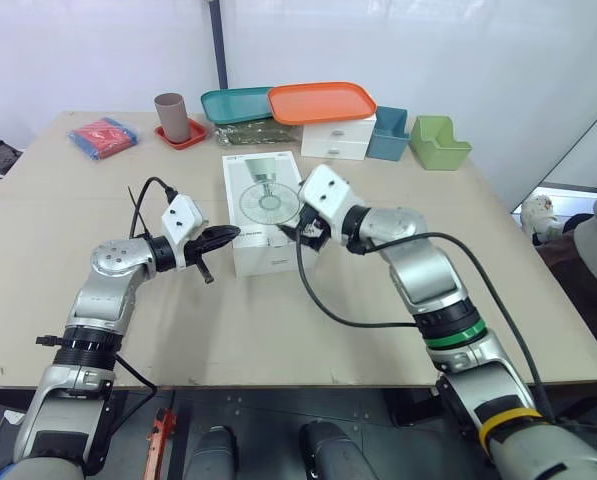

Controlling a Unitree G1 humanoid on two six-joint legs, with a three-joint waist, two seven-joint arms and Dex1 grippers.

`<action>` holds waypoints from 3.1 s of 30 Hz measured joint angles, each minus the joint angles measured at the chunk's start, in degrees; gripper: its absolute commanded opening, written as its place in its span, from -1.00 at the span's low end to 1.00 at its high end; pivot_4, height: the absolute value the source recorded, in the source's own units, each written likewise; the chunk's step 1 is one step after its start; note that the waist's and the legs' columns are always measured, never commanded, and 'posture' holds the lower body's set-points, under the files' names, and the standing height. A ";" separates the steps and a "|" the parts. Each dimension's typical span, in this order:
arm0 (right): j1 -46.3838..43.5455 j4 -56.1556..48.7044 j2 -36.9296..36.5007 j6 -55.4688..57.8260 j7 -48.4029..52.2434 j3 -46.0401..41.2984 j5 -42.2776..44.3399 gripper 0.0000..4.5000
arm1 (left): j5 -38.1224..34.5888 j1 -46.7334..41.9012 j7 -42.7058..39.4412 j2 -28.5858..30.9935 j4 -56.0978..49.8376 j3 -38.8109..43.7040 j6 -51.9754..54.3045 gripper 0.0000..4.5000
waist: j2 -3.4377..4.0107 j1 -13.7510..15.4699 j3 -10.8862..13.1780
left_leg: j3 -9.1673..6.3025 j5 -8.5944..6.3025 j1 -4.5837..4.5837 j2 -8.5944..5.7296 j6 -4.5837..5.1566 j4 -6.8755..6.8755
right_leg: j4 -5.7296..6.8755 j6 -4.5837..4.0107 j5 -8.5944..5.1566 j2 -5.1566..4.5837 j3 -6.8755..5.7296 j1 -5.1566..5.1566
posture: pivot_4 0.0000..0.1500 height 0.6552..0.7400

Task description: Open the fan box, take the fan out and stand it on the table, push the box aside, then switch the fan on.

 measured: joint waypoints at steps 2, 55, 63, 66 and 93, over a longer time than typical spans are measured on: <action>0.00 1.06 0.25 0.58 -0.80 -0.51 0.03 1.00 | 0.00 0.03 -0.03 0.00 -0.19 -0.06 -0.03 -0.94 | 0.00 0.03 0.00 | 0.00 0.00 -0.01 0.00 0.00 -0.02 | 0.00 0.07 0.02 0.00 0.00 0.00 | 1.00 1.00; 30.00 -24.82 -18.49 0.04 20.31 -0.26 16.44 1.00 | 1.64 -2.57 -2.24 0.44 3.18 -1.44 -2.91 -0.94 | -0.01 0.49 -0.01 | -0.03 -0.02 0.08 -0.04 -0.02 -0.08 | -0.03 -0.06 -0.17 0.00 0.02 0.06 | 1.00 1.00; 24.58 -16.36 -13.75 5.55 12.49 -3.30 16.95 1.00 | 1.78 -2.67 -2.20 0.23 3.55 -1.51 -4.01 -0.94 | -0.01 0.68 -0.01 | 0.00 -0.02 0.06 -0.04 -0.02 -0.04 | -0.03 -0.07 -0.14 -0.01 0.03 0.07 | 1.00 1.00; 24.03 -14.76 -12.65 7.97 11.52 -4.65 18.77 1.00 | 1.78 -2.67 -2.24 0.05 3.49 -1.77 -4.67 -0.94 | -0.01 0.95 -0.01 | -0.02 -0.02 0.06 -0.04 -0.02 -0.12 | -0.03 0.08 -0.14 0.00 0.03 0.06 | 1.00 1.00; 23.78 -20.39 -12.55 16.12 19.07 -10.42 36.70 1.00 | 2.76 -2.66 -1.95 0.04 4.68 -2.38 -7.46 -0.94 | 0.00 1.18 -0.02 | -0.02 -0.02 0.07 -0.03 -0.02 -0.09 | -0.03 0.03 -0.15 0.01 0.03 0.08 | 1.00 1.00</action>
